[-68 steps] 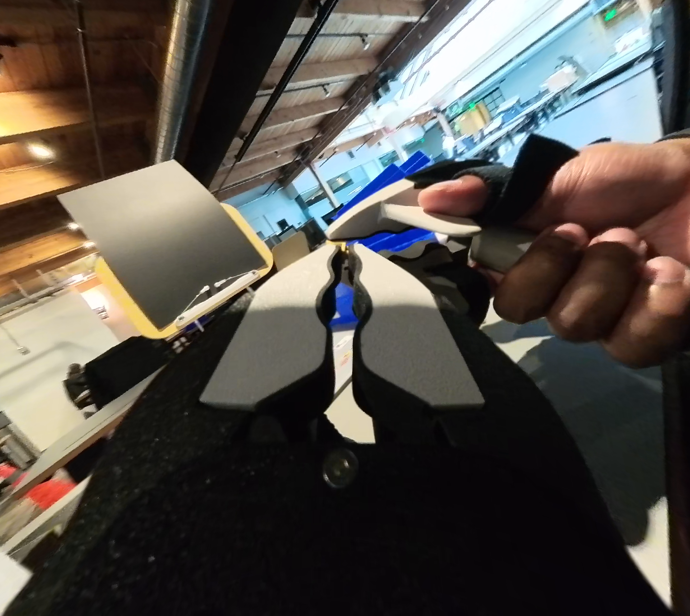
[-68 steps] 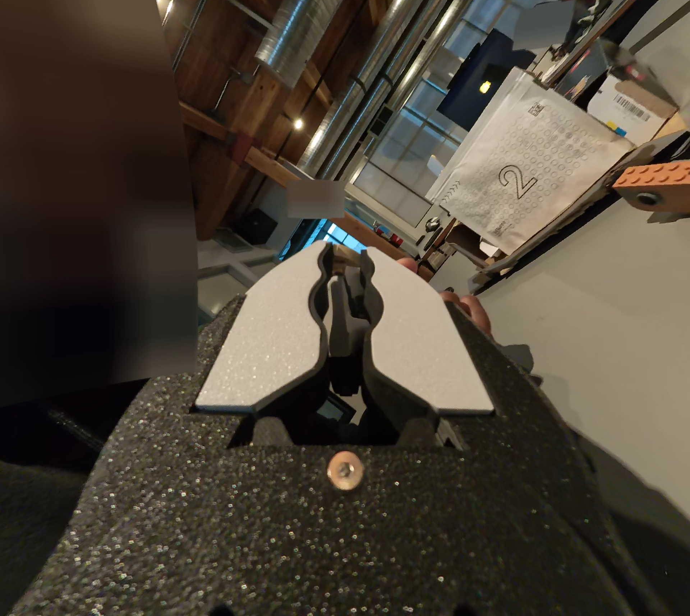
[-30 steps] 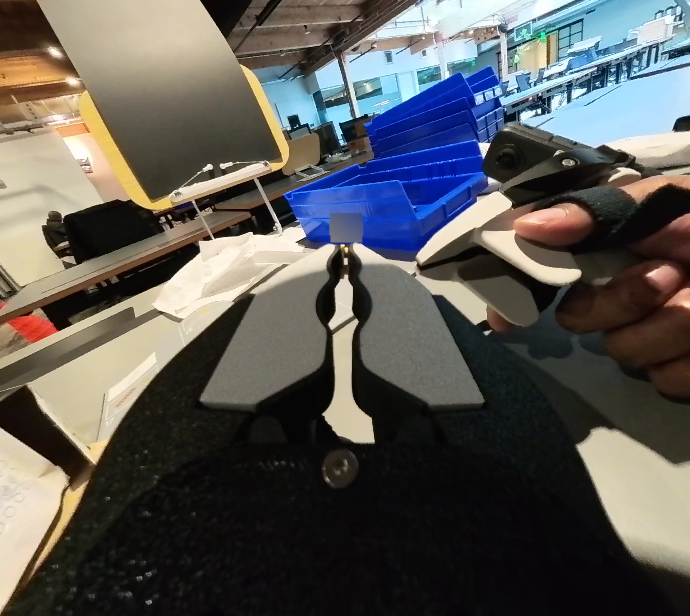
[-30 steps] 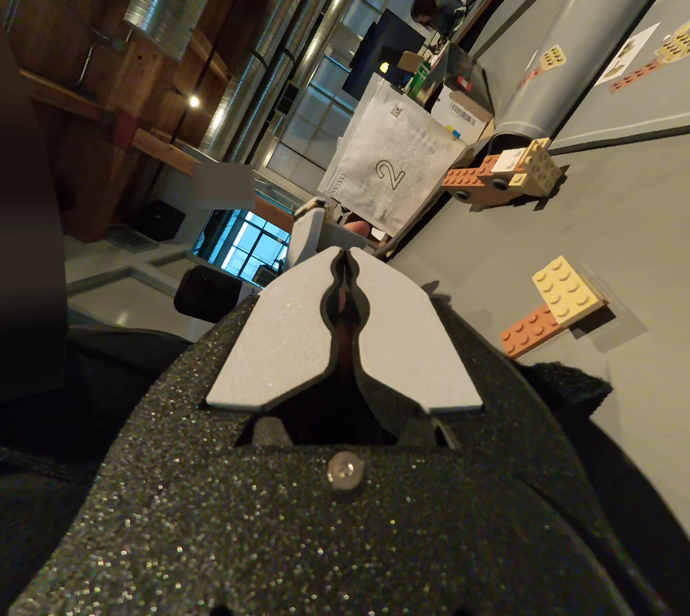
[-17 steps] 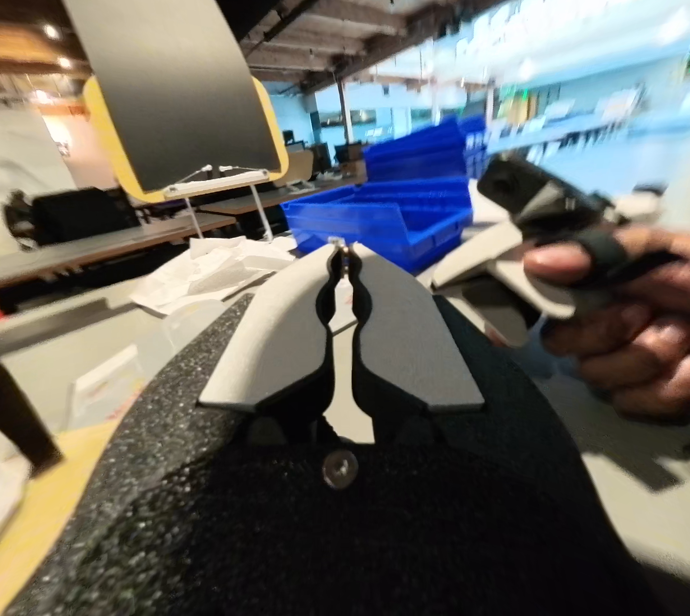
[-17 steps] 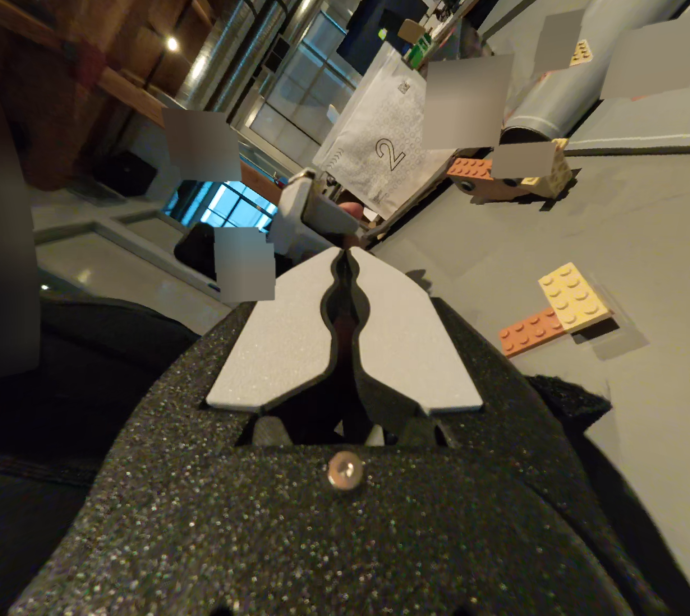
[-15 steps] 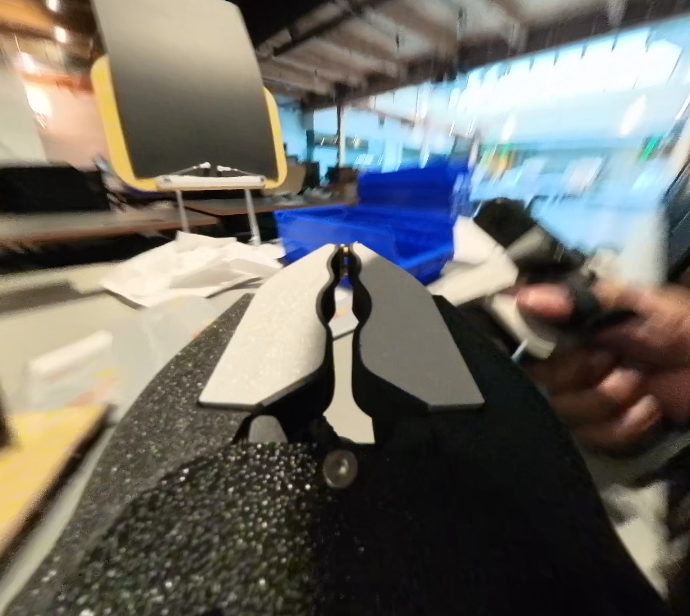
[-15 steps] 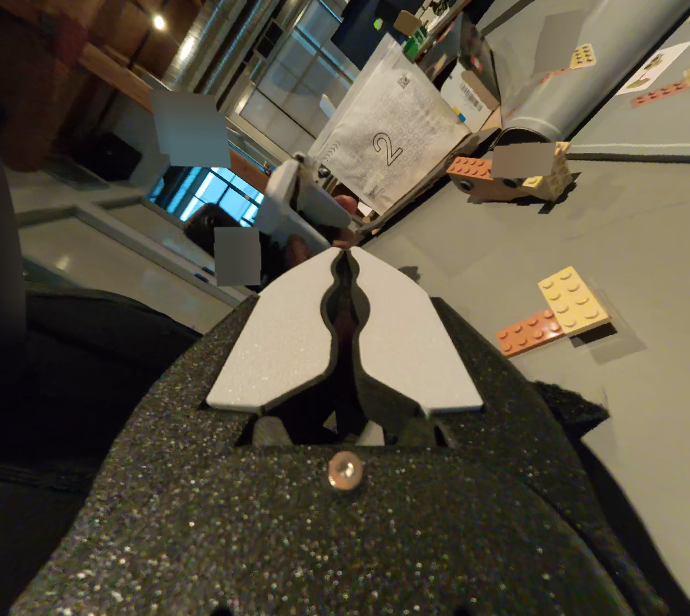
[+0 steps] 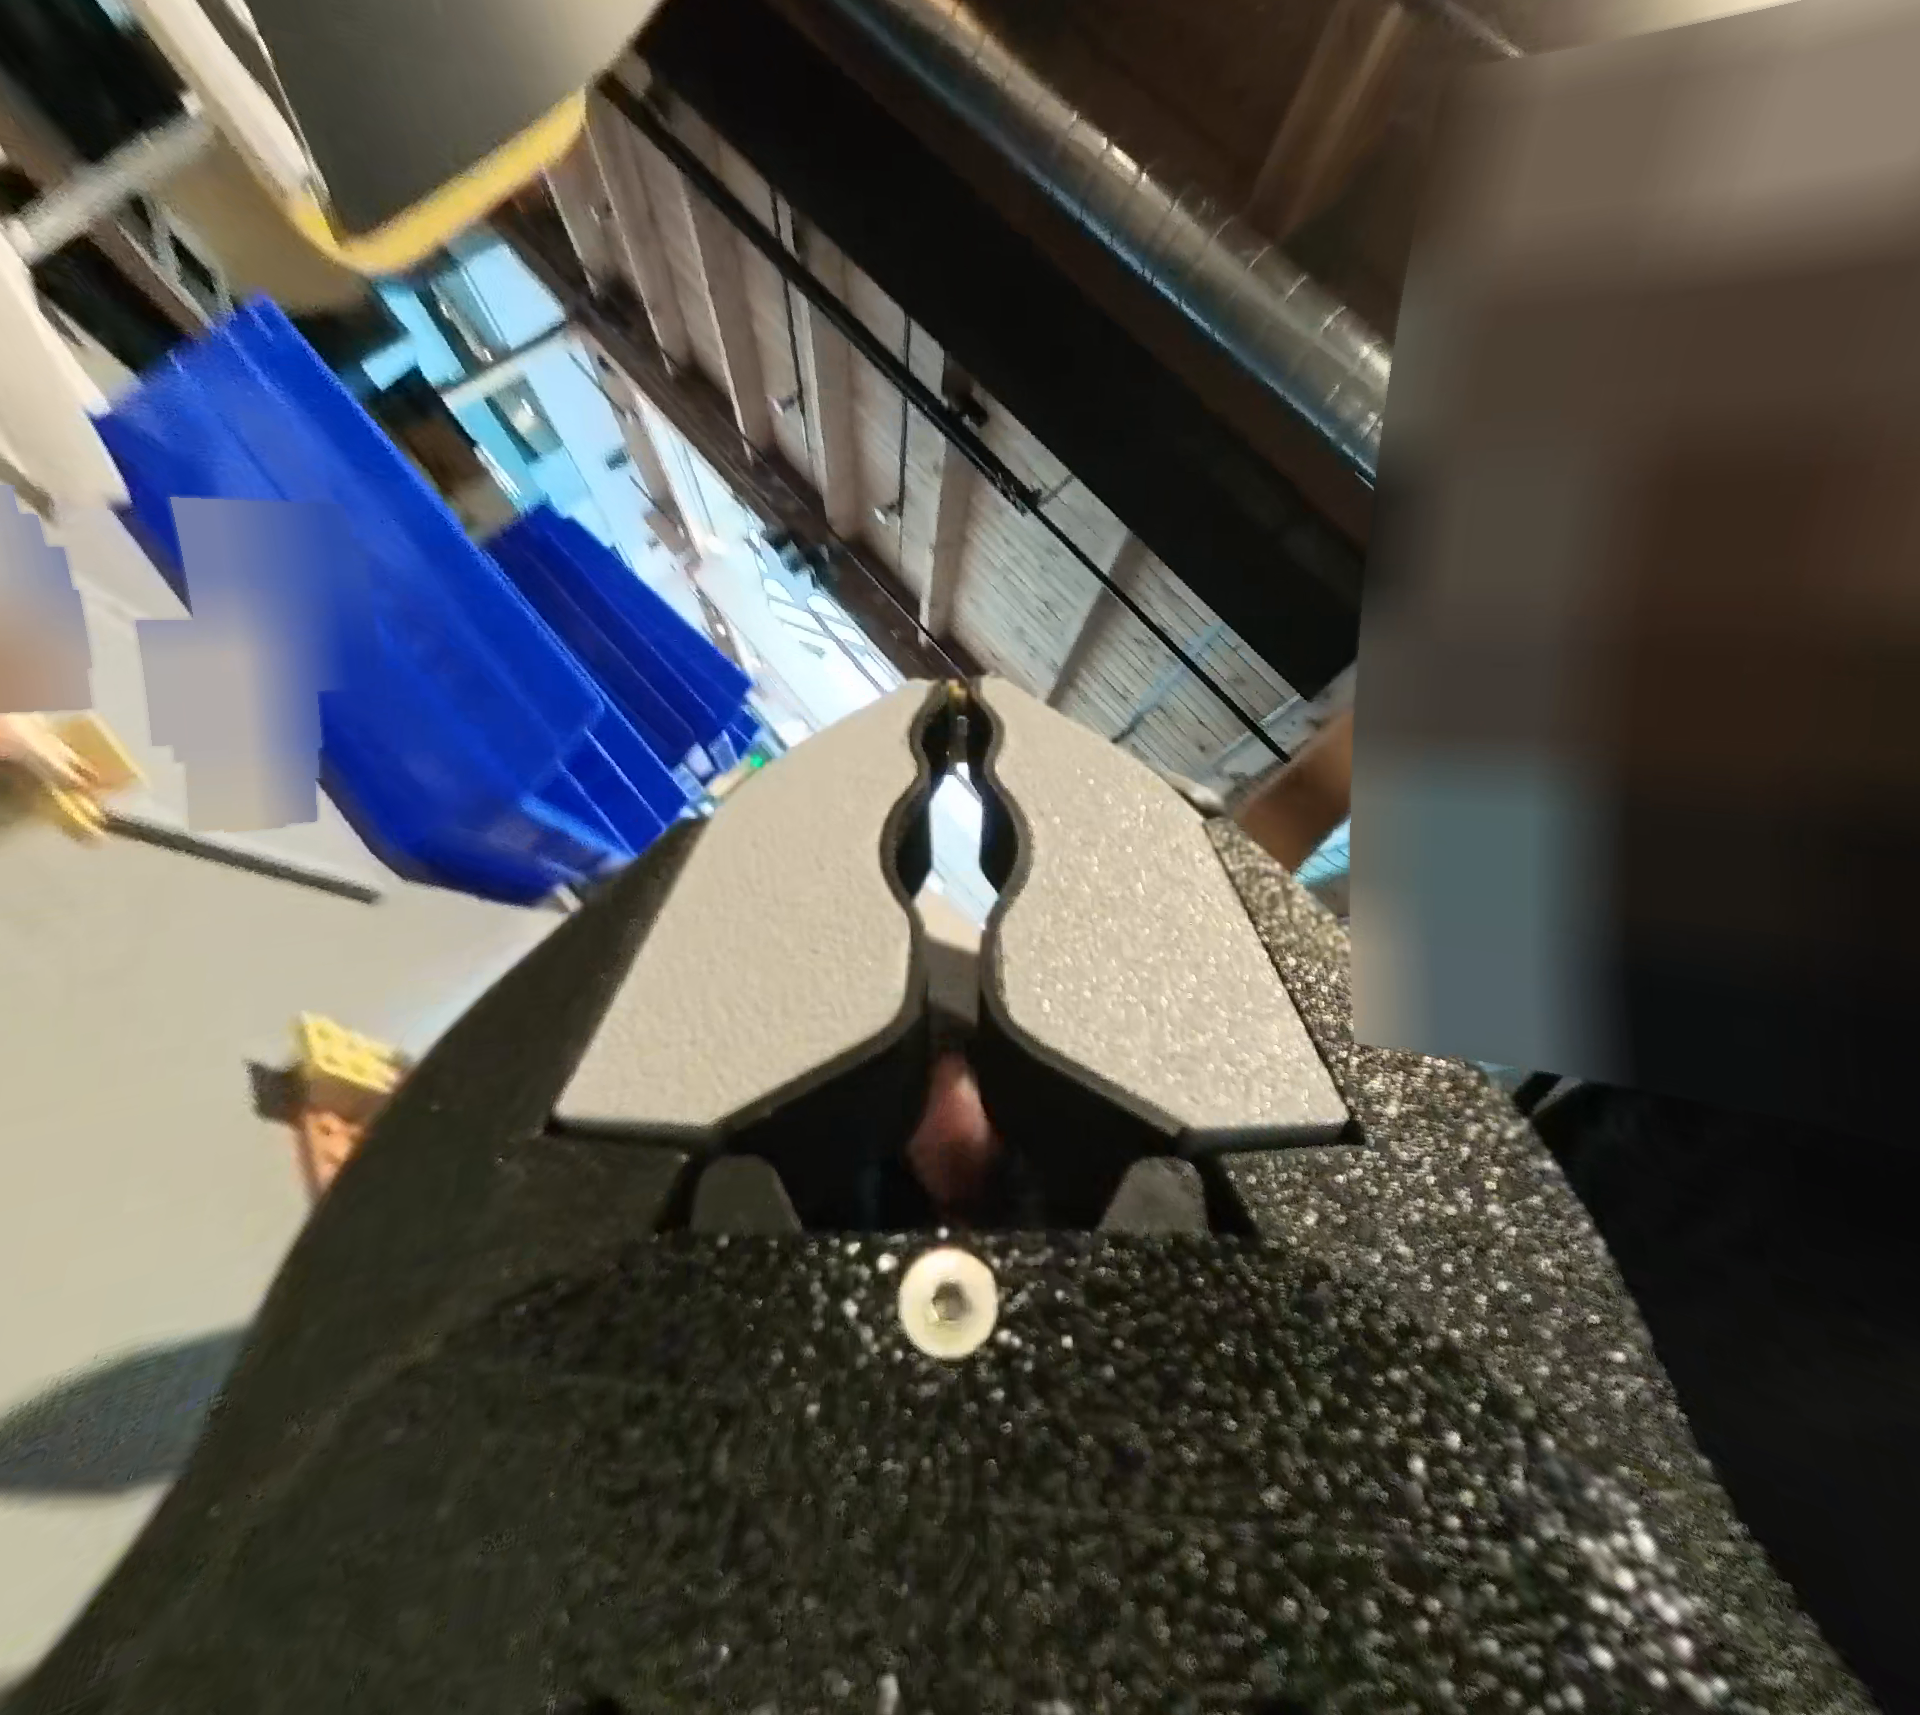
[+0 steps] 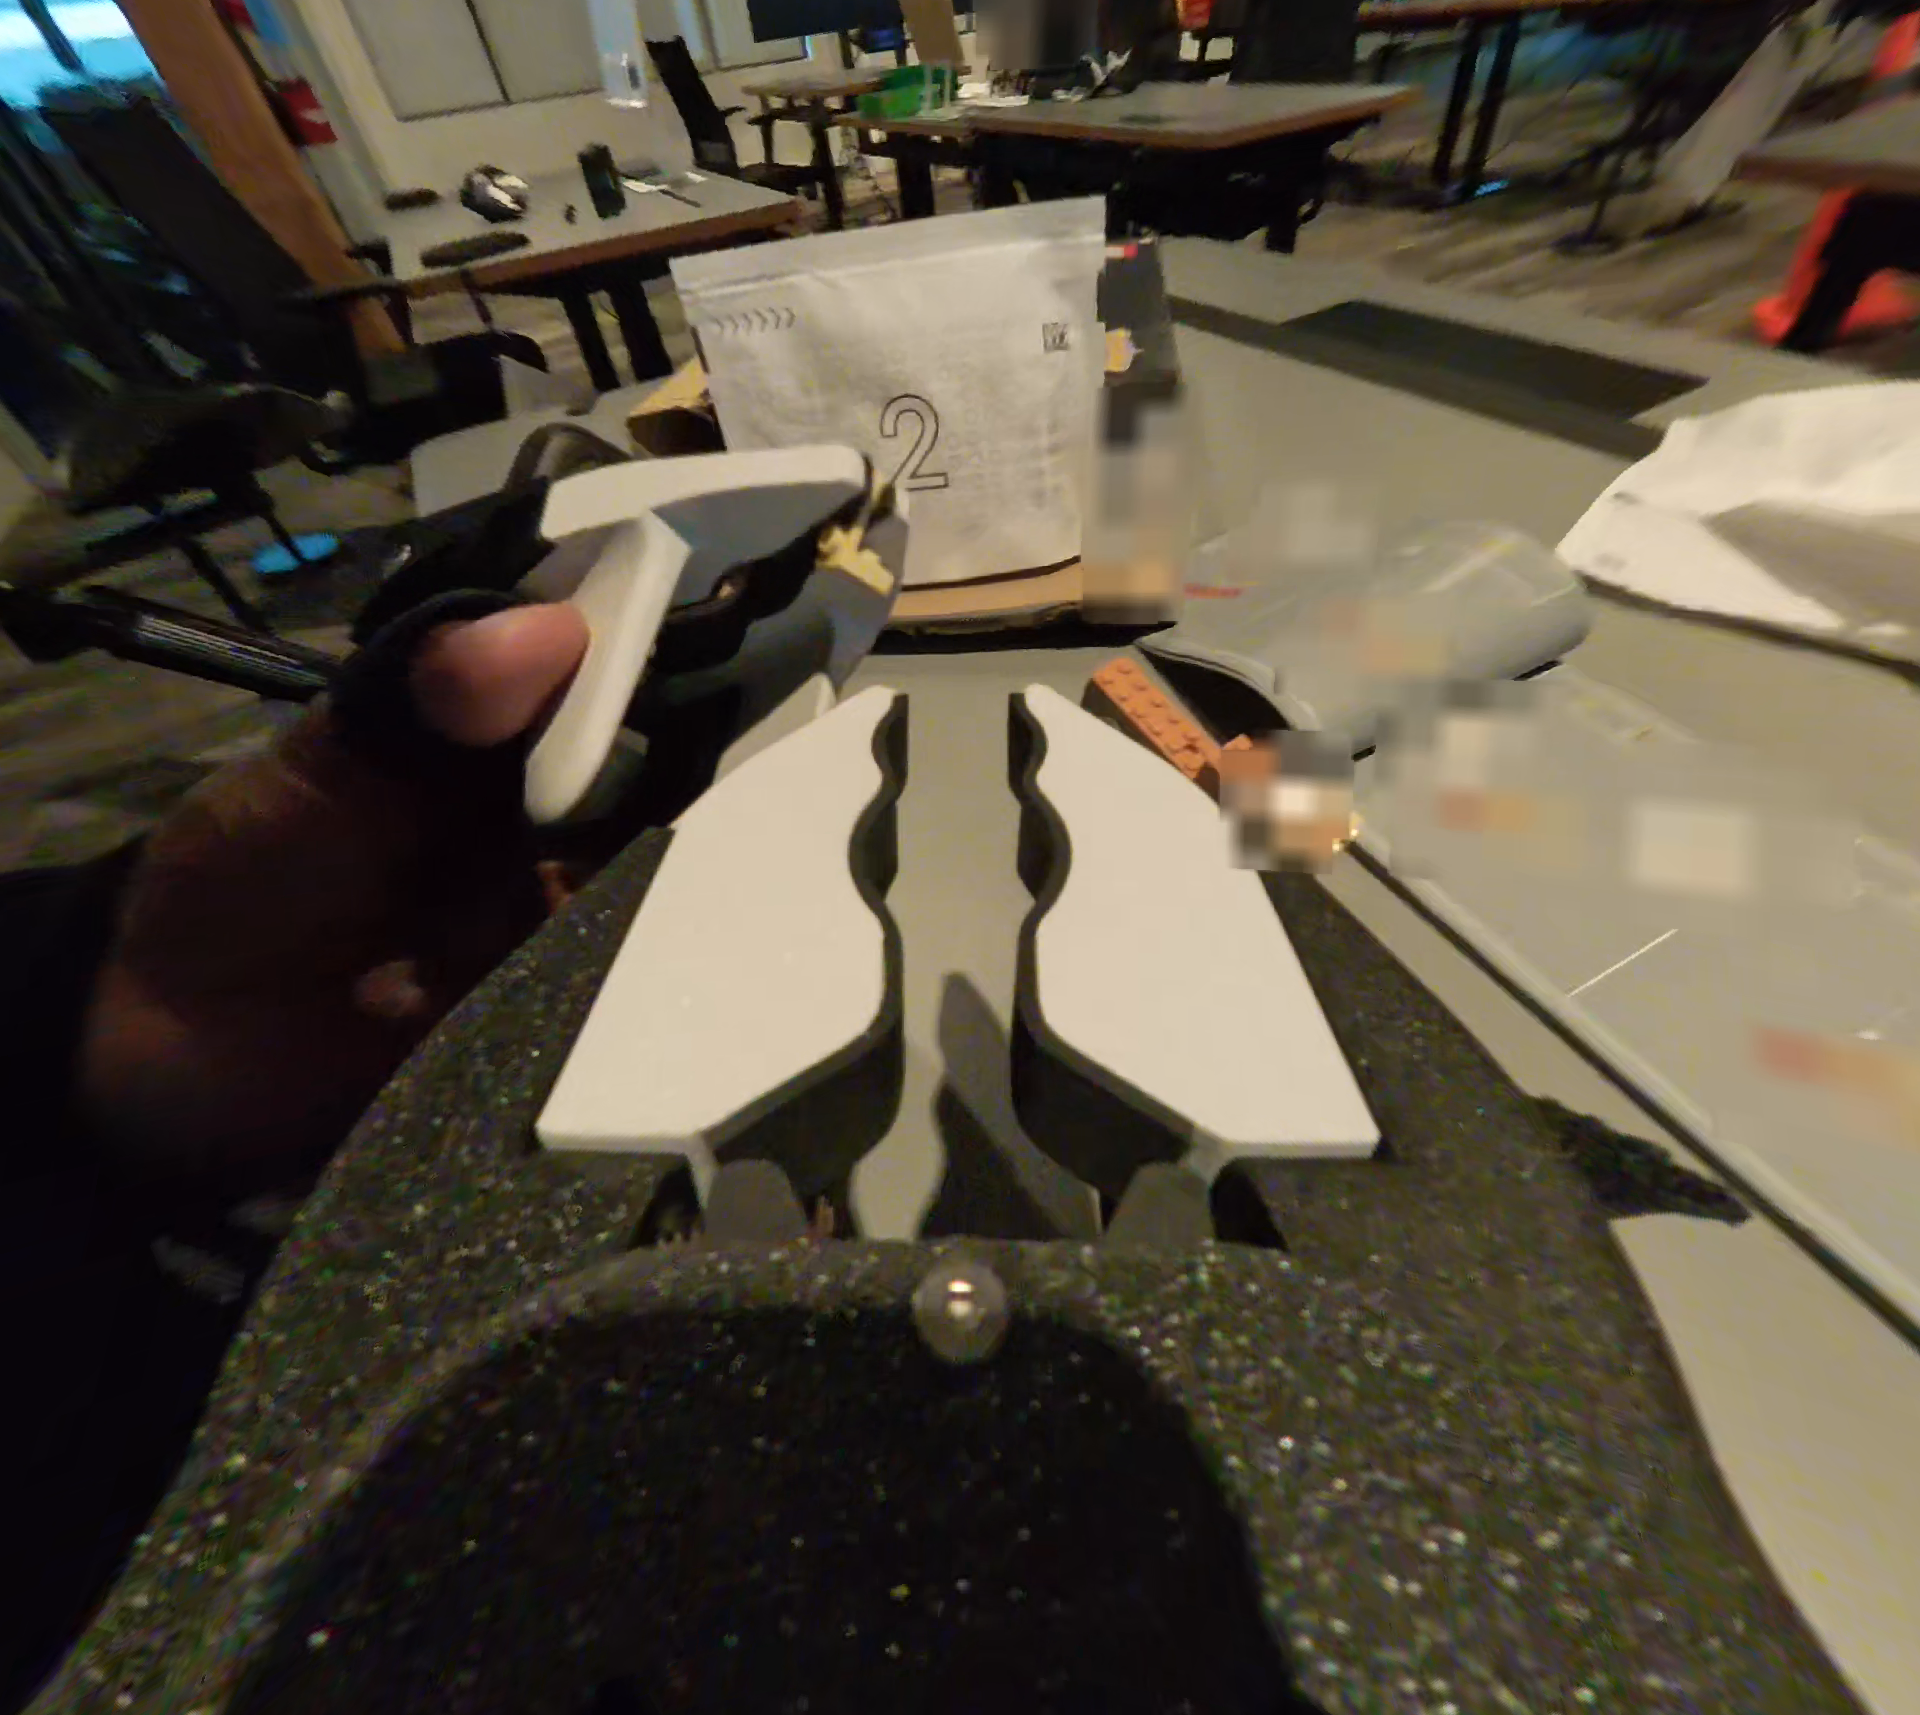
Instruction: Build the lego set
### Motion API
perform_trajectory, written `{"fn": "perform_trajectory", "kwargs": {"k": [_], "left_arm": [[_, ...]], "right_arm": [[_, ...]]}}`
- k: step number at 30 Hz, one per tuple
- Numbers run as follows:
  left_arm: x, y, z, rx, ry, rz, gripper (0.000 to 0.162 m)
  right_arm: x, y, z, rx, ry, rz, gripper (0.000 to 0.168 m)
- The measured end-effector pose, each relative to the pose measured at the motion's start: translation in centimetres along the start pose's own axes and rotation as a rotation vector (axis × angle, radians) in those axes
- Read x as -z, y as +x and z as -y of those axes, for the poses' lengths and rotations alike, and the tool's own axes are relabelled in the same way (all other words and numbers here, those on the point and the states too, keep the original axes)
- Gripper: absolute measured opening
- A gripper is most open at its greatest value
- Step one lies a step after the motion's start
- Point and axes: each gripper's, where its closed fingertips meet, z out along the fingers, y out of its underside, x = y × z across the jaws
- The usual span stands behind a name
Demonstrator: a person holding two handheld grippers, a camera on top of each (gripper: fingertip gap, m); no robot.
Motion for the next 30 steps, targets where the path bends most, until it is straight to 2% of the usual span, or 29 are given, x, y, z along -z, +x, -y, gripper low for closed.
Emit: {"fn": "perform_trajectory", "kwargs": {"k": [5,18,24,30], "left_arm": [[0.1,-0.3,-1.3,-0.002,-0.042,0.03,0.003],[-0.1,-0.3,-2.7,-0.02,-0.076,0.037,0.003],[0.1,-0.4,-2.8,-0.076,-0.103,0.057,0.002],[0.1,-0.4,-2.1,-0.006,-0.039,0.039,0.003]], "right_arm": [[0.3,-0.4,0.6,0.088,0.023,-0.035,0.02],[1.4,0.0,0.5,0.096,0.066,-0.088,0.024],[2.8,0.8,1.3,0.084,0.135,-0.121,0.012],[2.5,0.2,-0.2,0.163,0.081,-0.123,0.023]]}}
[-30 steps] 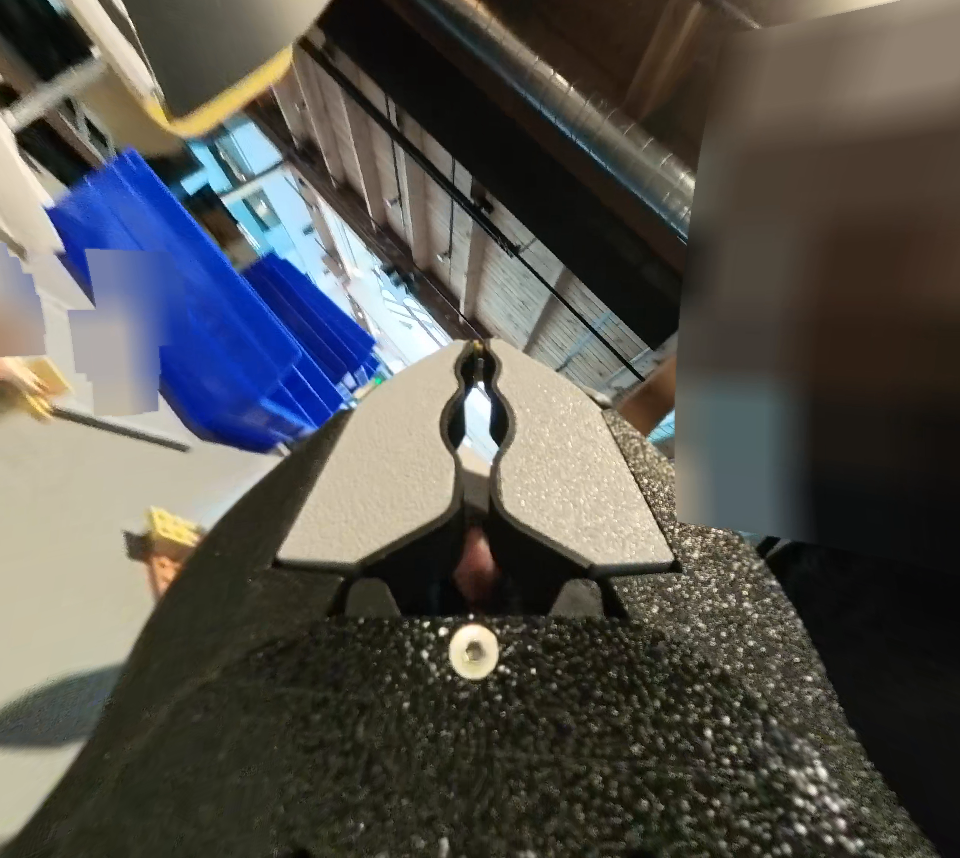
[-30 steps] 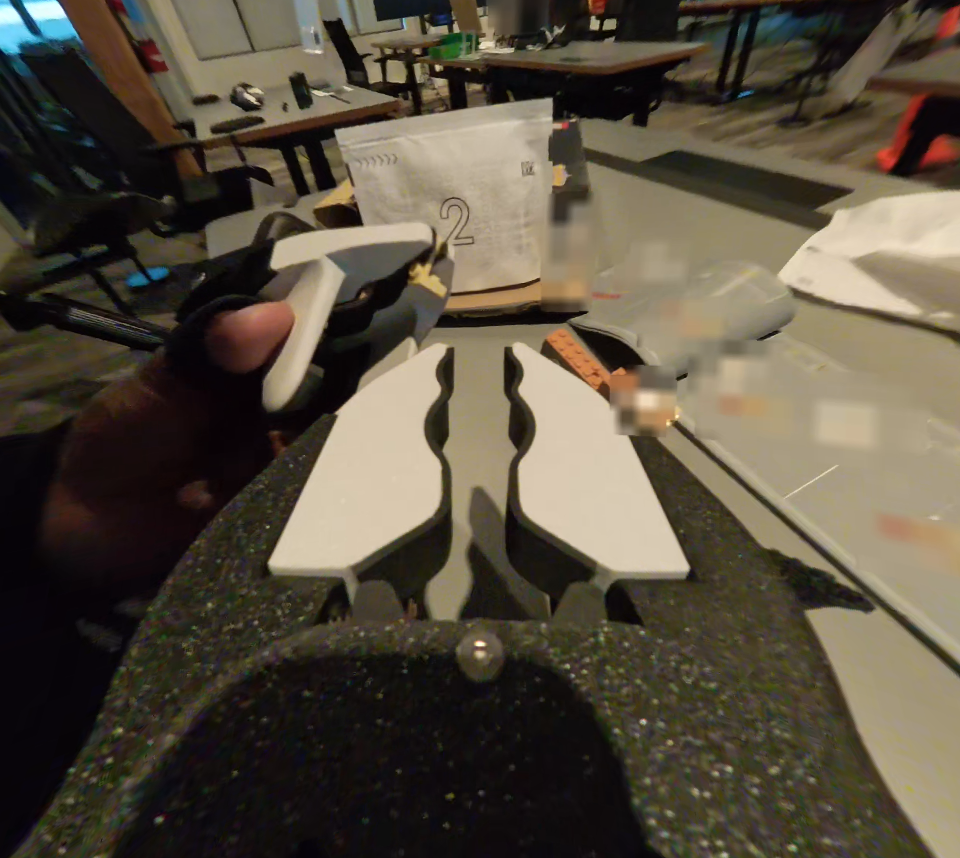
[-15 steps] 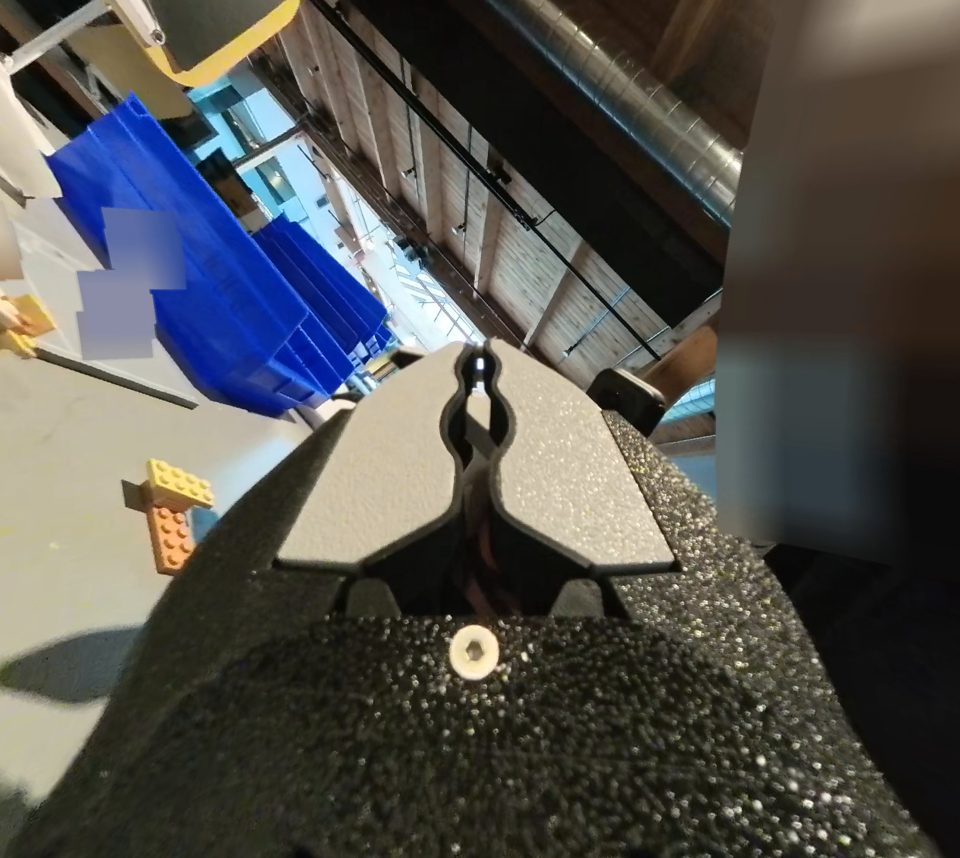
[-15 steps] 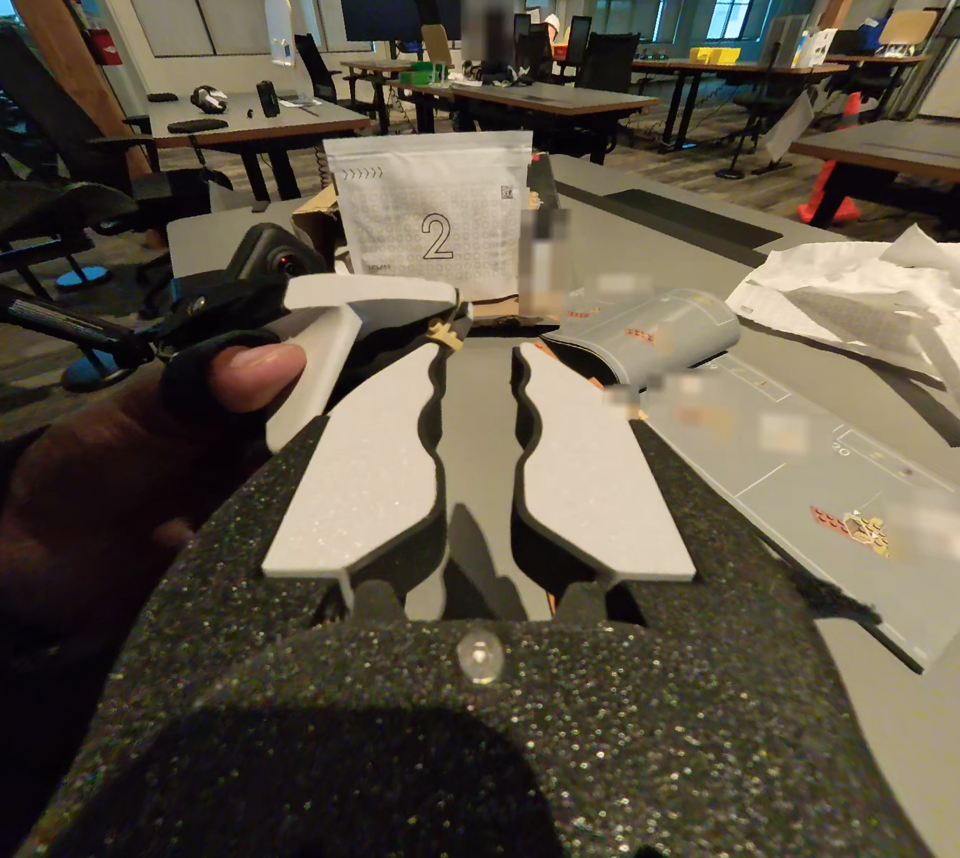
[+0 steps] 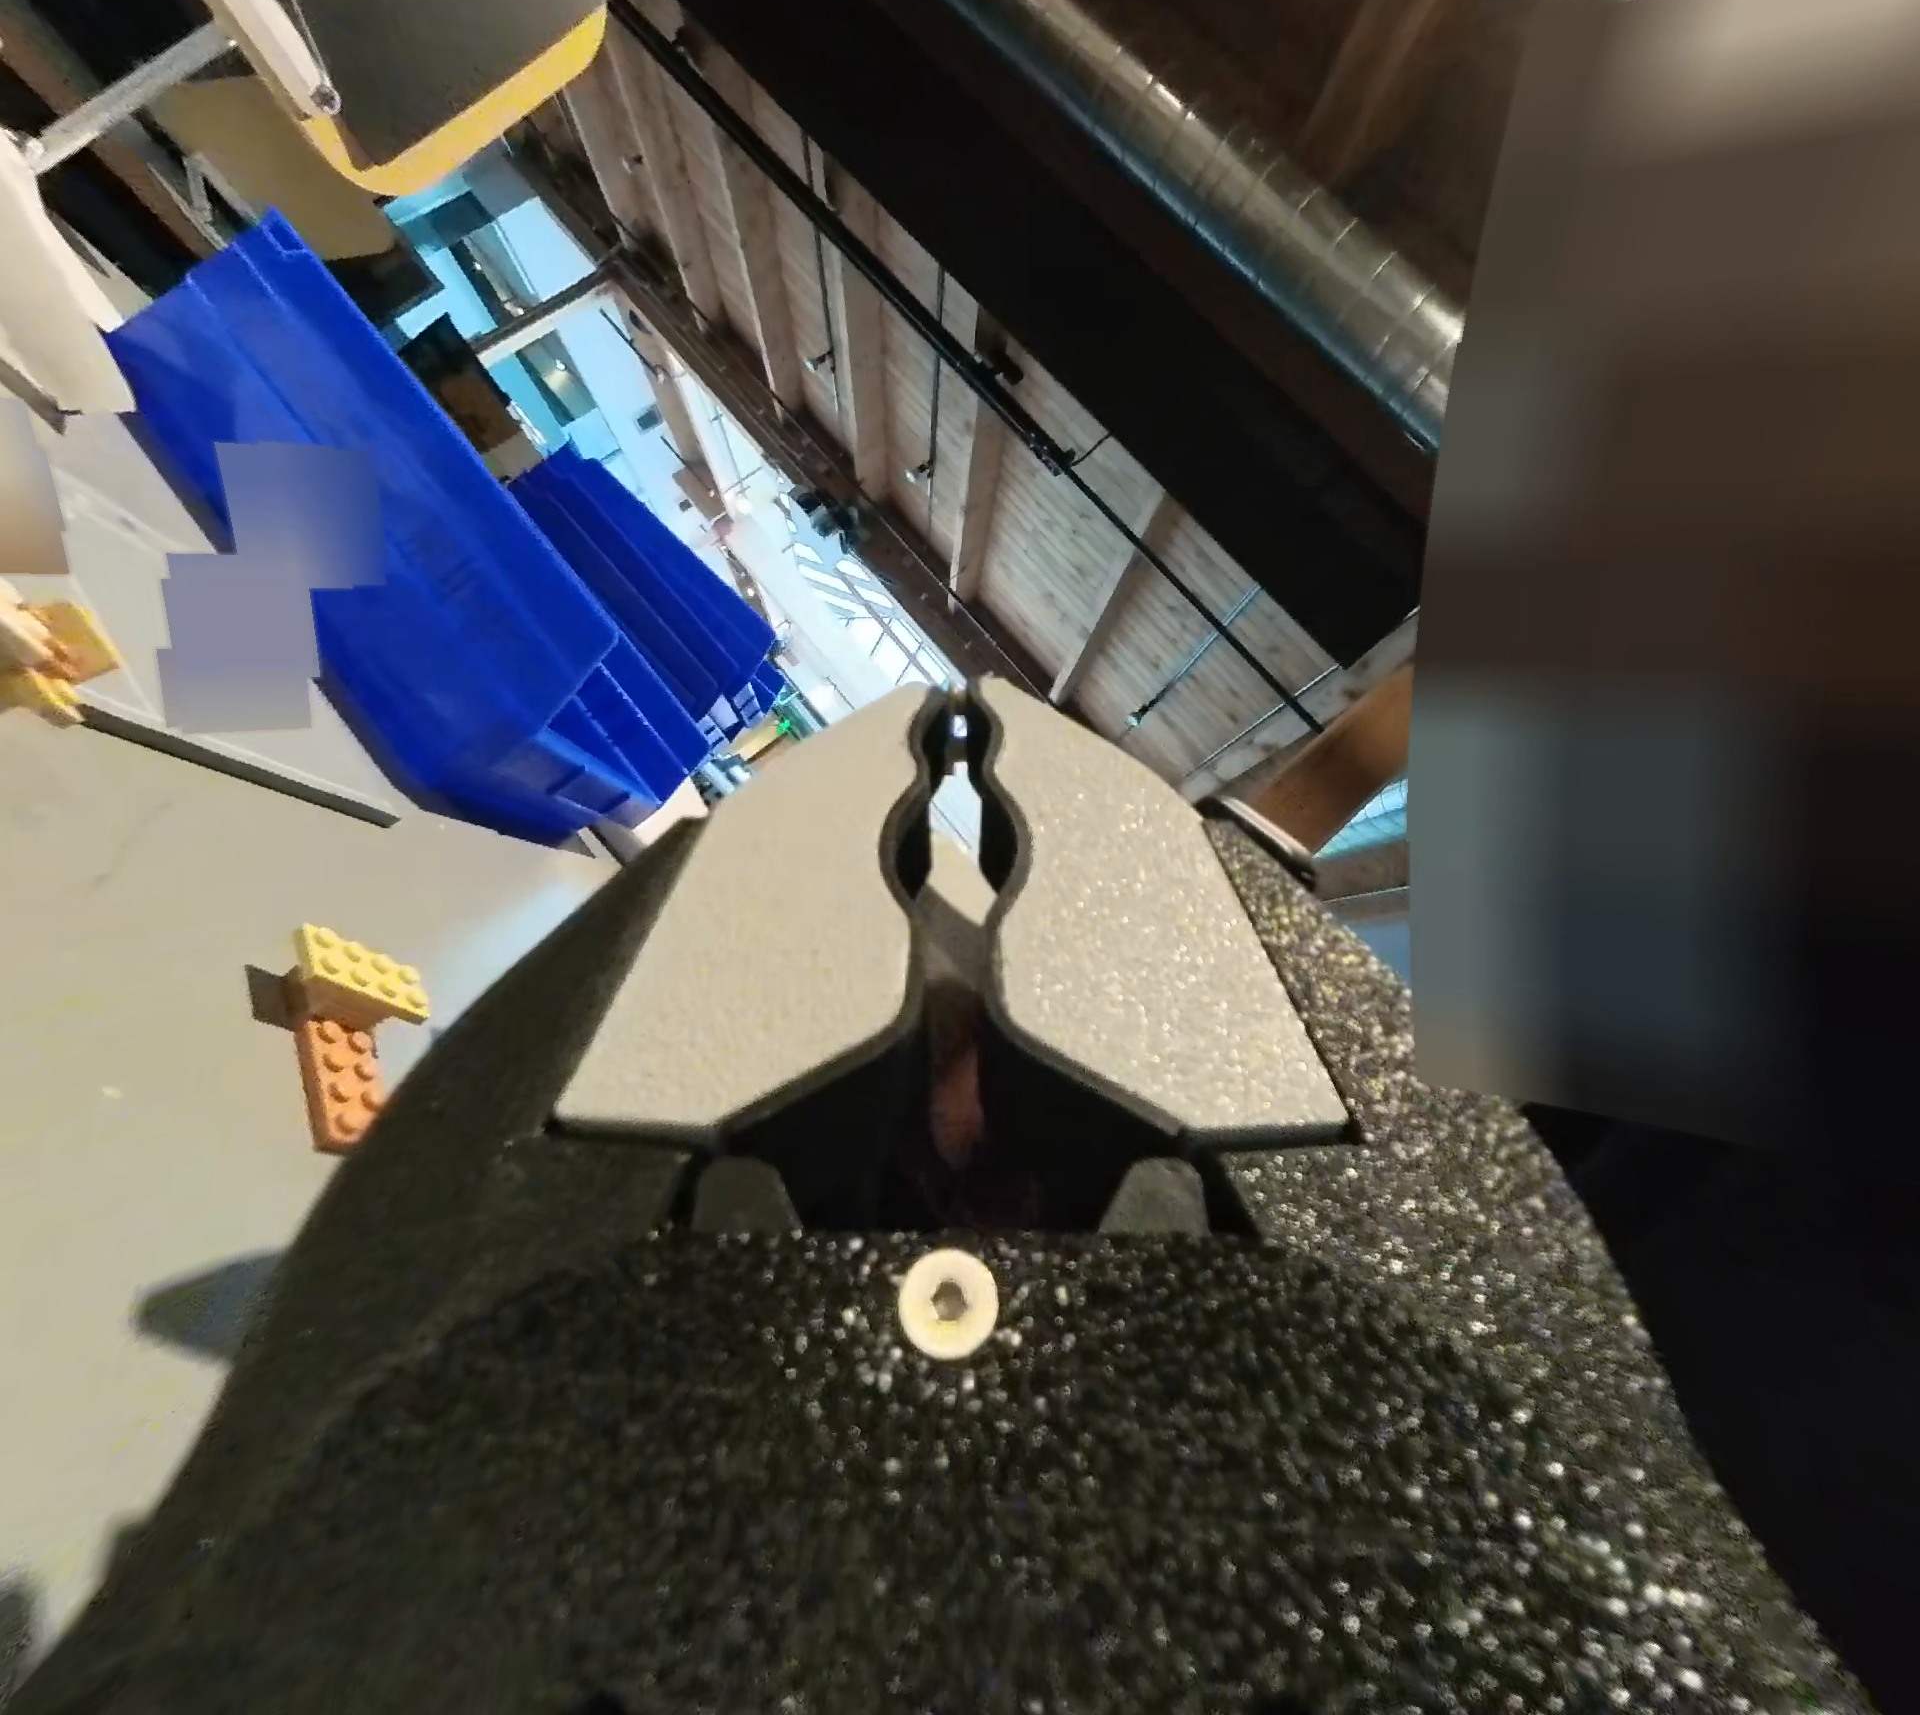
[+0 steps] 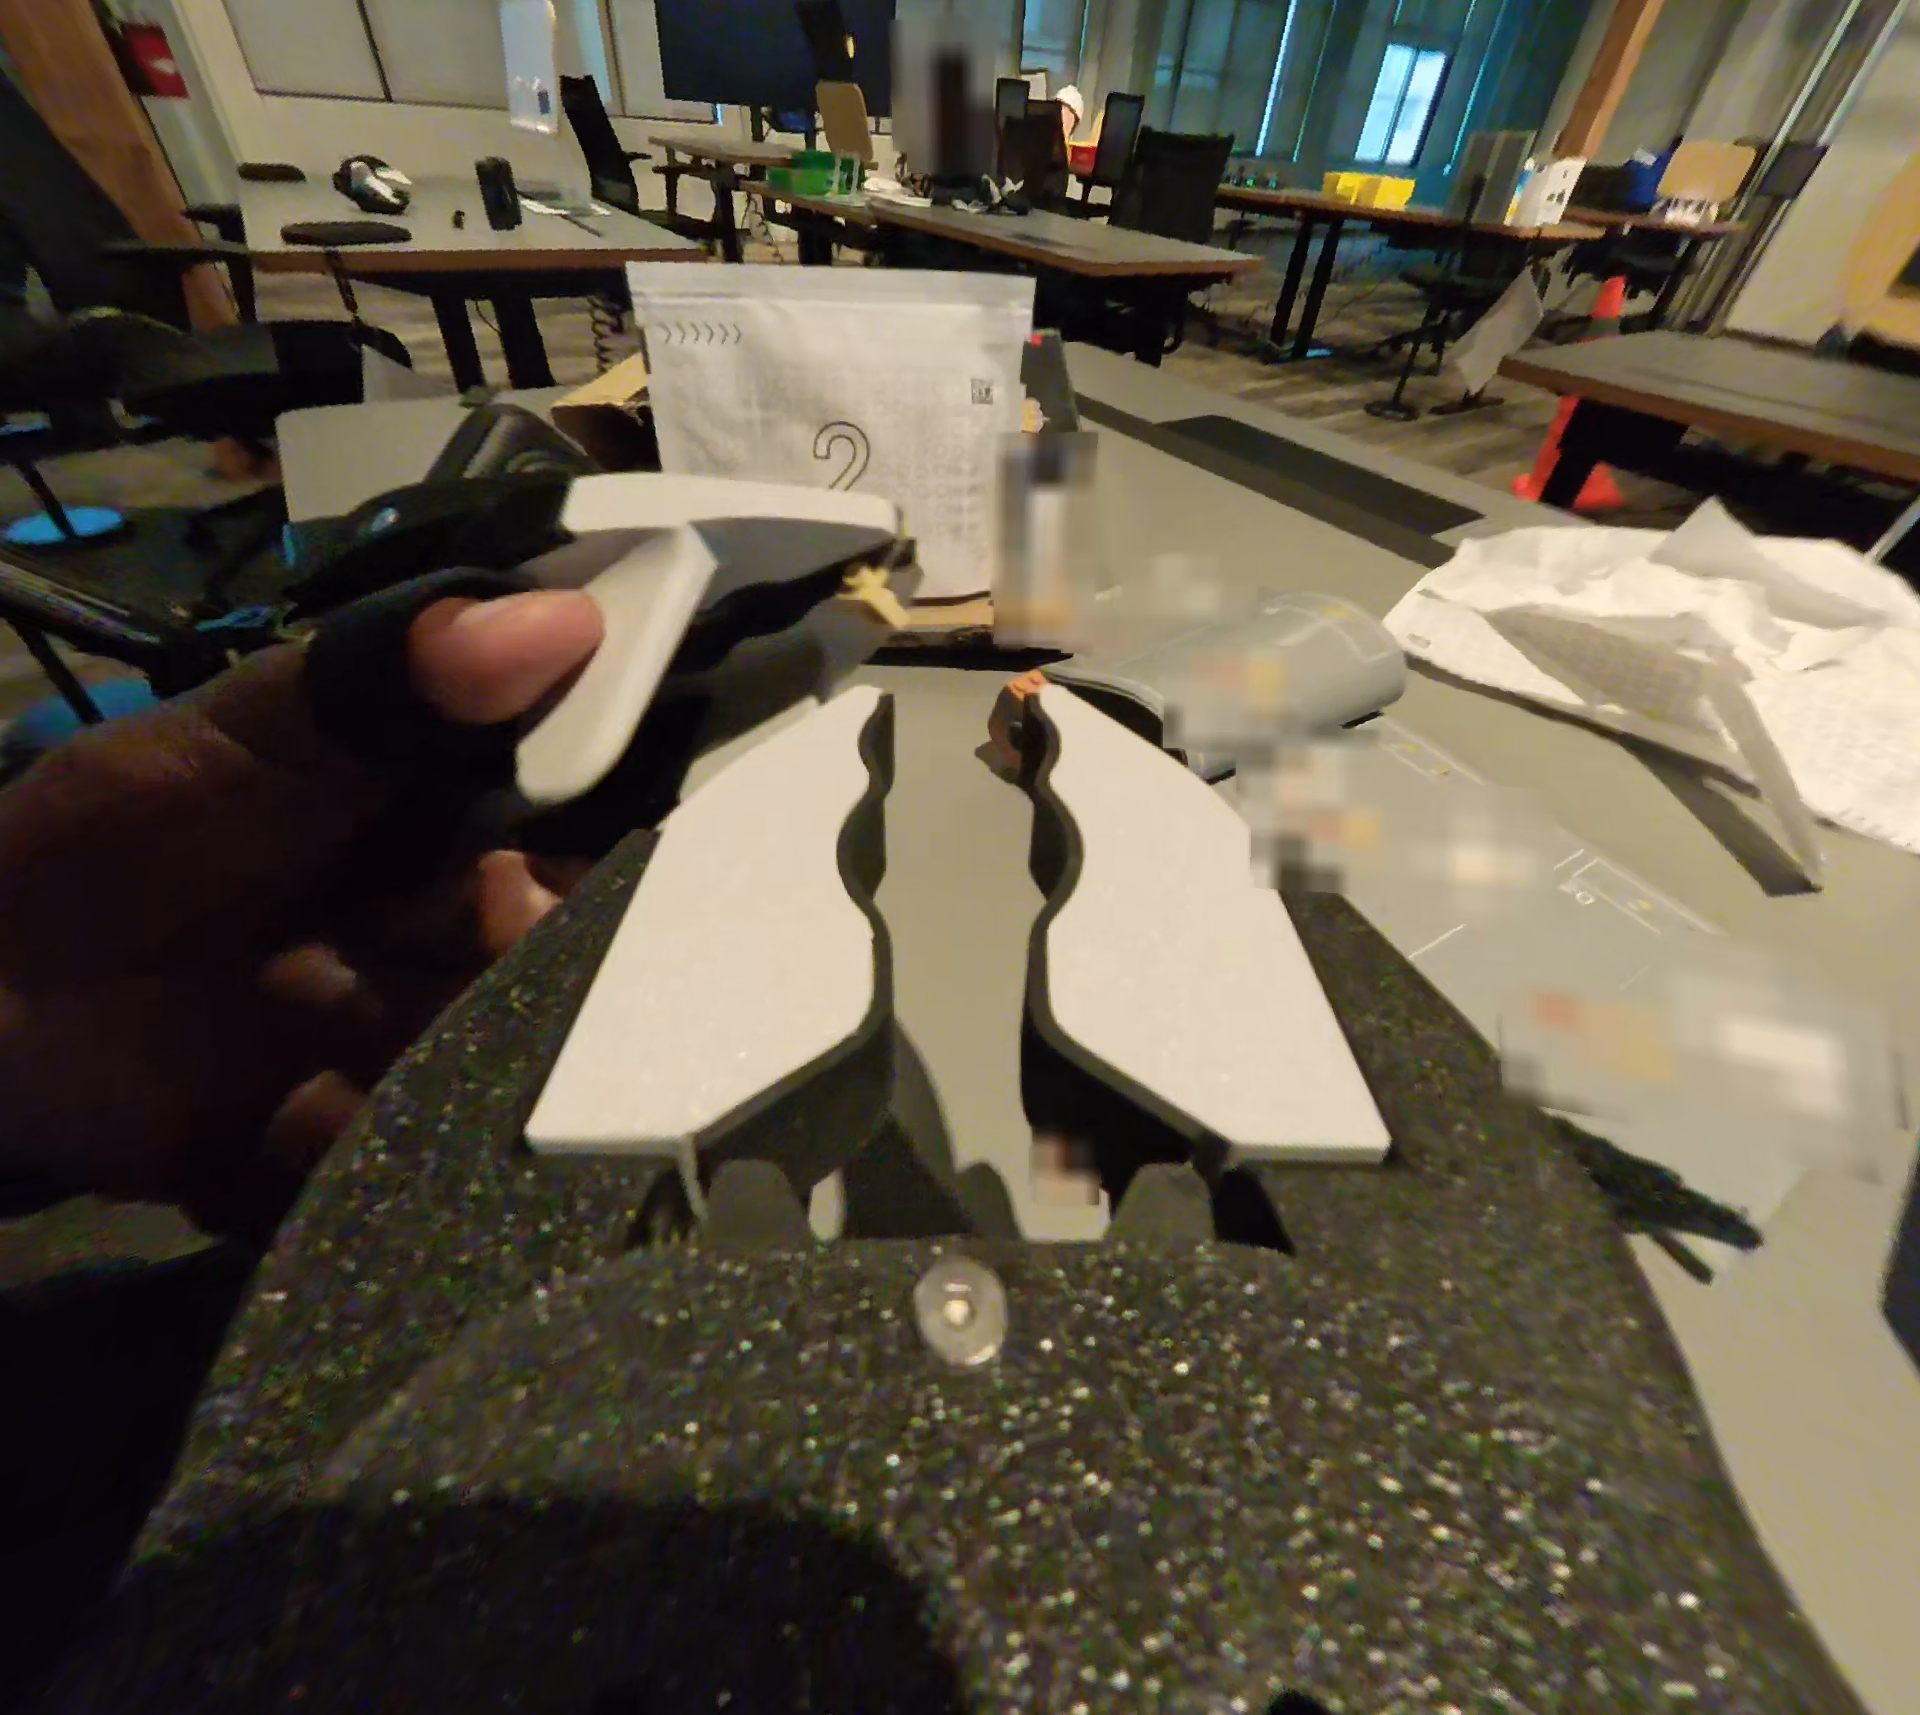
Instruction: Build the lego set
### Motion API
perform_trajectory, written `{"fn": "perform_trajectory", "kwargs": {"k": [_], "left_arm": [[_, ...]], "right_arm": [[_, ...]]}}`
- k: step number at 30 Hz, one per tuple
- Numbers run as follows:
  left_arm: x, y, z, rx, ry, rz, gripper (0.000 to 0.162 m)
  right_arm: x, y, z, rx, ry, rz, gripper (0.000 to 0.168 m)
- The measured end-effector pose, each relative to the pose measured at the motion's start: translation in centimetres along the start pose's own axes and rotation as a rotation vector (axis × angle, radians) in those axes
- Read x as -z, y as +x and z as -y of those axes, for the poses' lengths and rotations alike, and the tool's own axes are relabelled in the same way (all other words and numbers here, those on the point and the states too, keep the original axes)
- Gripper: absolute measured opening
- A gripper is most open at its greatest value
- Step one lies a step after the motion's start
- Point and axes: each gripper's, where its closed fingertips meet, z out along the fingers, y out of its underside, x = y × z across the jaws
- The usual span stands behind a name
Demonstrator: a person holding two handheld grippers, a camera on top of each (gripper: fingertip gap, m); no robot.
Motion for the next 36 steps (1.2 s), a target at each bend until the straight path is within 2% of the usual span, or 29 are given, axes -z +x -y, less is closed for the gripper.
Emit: {"fn": "perform_trajectory", "kwargs": {"k": [7,13,19,23,36], "left_arm": [[-0.5,-0.8,-1.1,0.079,-0.003,0.024,0.002],[-0.4,-0.9,-1.3,0.087,0.005,0.034,0.002],[-0.3,-0.9,-1.6,0.054,-0.04,0.05,0.003],[-0.1,-0.9,-2.3,-0.015,-0.144,0.082,0.002],[2.0,0.1,-5.0,-0.297,-0.639,0.105,0.003]], "right_arm": [[-0.3,-1.0,0.6,0.214,0.014,-0.082,0.02],[0.2,-0.9,0.5,0.251,0.024,-0.117,0.01],[0.7,-0.9,0.7,0.285,0.029,-0.104,0.009],[1.1,-1.1,0.3,0.364,0.007,-0.033,0.009],[2.6,-2.9,-0.7,0.652,-0.068,0.308,0.008]]}}
